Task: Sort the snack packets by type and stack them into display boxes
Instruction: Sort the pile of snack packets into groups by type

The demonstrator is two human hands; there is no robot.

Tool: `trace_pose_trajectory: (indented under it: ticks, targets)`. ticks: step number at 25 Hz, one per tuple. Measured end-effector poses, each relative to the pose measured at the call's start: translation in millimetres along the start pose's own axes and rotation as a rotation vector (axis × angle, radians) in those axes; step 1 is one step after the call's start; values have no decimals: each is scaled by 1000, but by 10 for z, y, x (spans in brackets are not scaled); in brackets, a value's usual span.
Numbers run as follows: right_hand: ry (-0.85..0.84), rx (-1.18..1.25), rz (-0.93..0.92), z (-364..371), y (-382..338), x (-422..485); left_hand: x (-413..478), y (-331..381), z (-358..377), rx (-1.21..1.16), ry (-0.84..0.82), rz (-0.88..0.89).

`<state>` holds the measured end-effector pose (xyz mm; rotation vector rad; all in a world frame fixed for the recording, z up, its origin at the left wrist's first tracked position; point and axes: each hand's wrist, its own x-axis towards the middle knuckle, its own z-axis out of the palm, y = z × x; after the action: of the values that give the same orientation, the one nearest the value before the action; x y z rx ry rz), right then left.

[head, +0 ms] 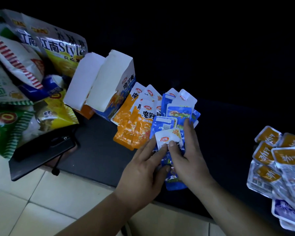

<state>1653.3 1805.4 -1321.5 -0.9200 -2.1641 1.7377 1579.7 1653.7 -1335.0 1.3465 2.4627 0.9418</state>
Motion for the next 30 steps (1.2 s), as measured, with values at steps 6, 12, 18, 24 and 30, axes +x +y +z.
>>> trace_pose_trajectory:
  ticks: [6, 12, 18, 24, 30]
  targets:
    - [41, -65, -36, -46, 9, -40, 27, -76, -106, 42, 38, 8]
    - [128, 36, 18, -111, 59, -193, 31, -31, -96, 44, 71, -12]
    - [76, 27, 83, -100, -46, -267, -108, 0, -125, 18, 45, -25]
    - [153, -186, 62, -334, -172, -353, 55, 321, -208, -104, 171, 11]
    - [-36, -392, 221, -1227, -445, -773, 214, 1021, 79, -365, -112, -98]
